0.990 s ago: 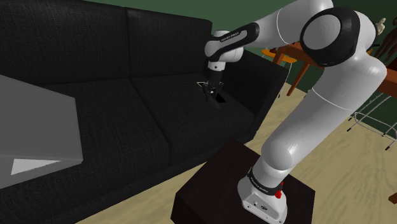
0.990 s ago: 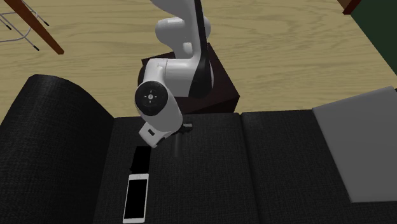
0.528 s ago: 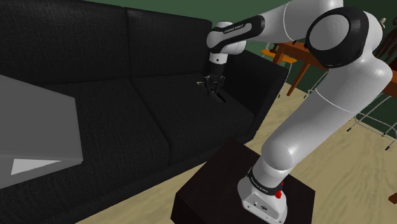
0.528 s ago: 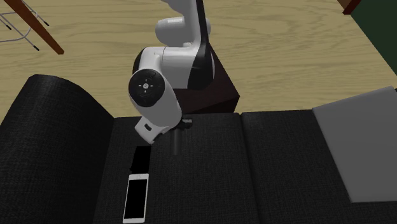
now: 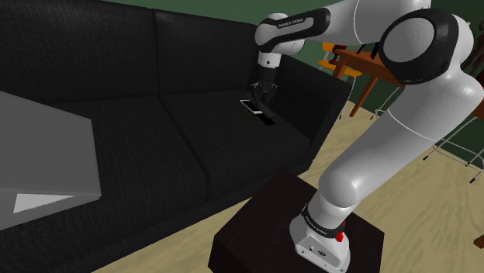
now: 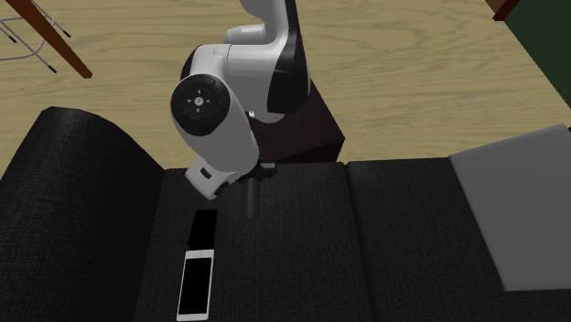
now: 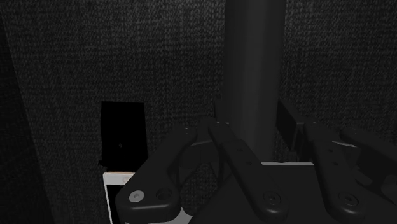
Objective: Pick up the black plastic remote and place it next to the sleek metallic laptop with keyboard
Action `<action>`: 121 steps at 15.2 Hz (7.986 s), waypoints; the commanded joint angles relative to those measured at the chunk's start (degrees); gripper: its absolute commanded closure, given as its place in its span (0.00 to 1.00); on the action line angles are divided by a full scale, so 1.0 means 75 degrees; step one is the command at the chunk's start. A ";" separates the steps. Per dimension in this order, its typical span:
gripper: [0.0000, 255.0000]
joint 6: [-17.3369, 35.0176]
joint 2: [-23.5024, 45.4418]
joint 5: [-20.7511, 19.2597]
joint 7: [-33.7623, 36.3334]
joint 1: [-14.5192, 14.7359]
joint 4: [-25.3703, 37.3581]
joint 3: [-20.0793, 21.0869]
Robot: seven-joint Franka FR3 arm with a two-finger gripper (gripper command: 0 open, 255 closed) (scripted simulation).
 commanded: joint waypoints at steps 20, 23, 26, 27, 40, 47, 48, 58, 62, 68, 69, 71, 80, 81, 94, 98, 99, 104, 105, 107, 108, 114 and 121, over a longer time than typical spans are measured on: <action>1.00 -0.2011 -0.0190 0.0032 0.0247 0.0099 0.1825 0.0140; 1.00 -0.1979 -0.0267 0.0172 0.0800 0.0341 0.1732 0.0467; 1.00 -0.1946 -0.0273 0.0321 0.1348 0.0584 0.1716 0.0792; 1.00 -0.1934 -0.0259 0.0370 0.1529 0.0663 0.1727 0.0901; 1.00 -0.1799 0.0619 0.0851 0.3863 0.1707 0.2669 0.2245; 1.00 -0.1834 0.1627 0.0838 0.5119 0.2316 0.3843 0.2871; 1.00 -0.1854 0.1803 0.0814 0.5298 0.2412 0.4057 0.2950; 1.00 -0.2492 0.4140 0.0267 0.7034 0.3631 0.7166 0.3540; 1.00 -0.2241 0.4298 0.0228 0.7123 0.3738 0.7081 0.3550; 1.00 -0.1552 0.4152 0.0266 0.7037 0.3672 0.6242 0.3540; 1.00 -0.1442 0.4138 0.0270 0.7024 0.3664 0.6118 0.3538; 1.00 -0.1228 0.4117 0.0276 0.7000 0.3650 0.5881 0.3534; 1.00 -0.0318 0.4131 0.0280 0.6907 0.3614 0.4978 0.3514; 1.00 -0.0221 0.4143 0.0279 0.6899 0.3612 0.4892 0.3511; 1.00 0.0973 0.4442 0.0221 0.6810 0.3617 0.3982 0.3468; 1.00 0.1320 0.4585 0.0192 0.6791 0.3627 0.3774 0.3450; 1.00 0.1405 0.4624 0.0184 0.6787 0.3630 0.3727 0.3445; 1.00 0.1655 0.4749 0.0159 0.6775 0.3641 0.3598 0.3429; 1.00 0.1655 0.4749 0.0159 0.6775 0.3641 0.3598 0.3429; 1.00 0.1655 0.4749 0.0159 0.6775 0.3641 0.3598 0.3429; 1.00 0.1655 0.4749 0.0159 0.6775 0.3641 0.3598 0.3429; 0.00 0.1655 0.4749 0.0159 0.6775 0.3641 0.3598 0.3429; 0.00 0.0781 0.4508 0.0206 0.6749 0.3575 0.4231 0.3441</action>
